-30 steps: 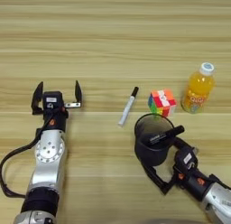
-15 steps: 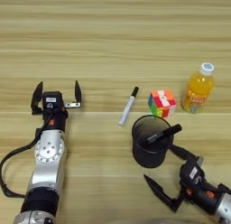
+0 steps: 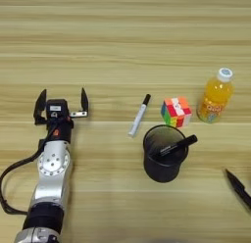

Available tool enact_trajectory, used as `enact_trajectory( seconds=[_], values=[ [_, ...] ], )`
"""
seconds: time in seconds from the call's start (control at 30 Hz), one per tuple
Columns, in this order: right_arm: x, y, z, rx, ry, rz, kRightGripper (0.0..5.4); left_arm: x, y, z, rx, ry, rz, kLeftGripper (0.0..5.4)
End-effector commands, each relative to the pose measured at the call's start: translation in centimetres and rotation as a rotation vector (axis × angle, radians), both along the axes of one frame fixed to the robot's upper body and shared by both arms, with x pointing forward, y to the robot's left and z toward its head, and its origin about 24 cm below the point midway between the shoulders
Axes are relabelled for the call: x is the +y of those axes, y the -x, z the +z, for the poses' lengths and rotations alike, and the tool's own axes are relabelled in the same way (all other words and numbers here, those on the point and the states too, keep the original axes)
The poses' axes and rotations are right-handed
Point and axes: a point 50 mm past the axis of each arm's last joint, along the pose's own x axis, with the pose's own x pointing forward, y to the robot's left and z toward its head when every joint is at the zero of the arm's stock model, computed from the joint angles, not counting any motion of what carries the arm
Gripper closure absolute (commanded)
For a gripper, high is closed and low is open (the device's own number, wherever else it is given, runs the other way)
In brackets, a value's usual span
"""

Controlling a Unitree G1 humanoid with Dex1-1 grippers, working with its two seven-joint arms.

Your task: Move the objects on the table

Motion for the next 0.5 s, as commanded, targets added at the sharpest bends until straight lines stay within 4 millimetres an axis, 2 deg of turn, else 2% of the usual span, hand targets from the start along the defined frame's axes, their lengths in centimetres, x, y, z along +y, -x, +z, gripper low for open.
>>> enact_trajectory(
  seconds=[0.03, 0.1, 0.27, 0.5],
  values=[
    [-3.5, -1.5, -0.5, -0.002, -0.055, -0.266, 0.01, 0.2, -0.2, 0.1, -0.007, 0.007, 0.0, 0.0],
    [-3.8, -2.2, -0.8, -0.012, -0.075, -0.329, 0.01, 0.3, -0.2, 0.1, -0.008, 0.005, -0.001, 0.0],
    [-1.3, -5.0, -2.1, -0.063, -0.136, -0.404, 0.01, 0.4, -0.2, 0.1, -0.005, 0.002, -0.003, 0.0],
    [1.0, -7.1, -3.1, -0.099, -0.146, -0.47, 0.01, 0.3, -0.3, 0.0, -0.004, 0.0, -0.012, 0.0]
  ],
)
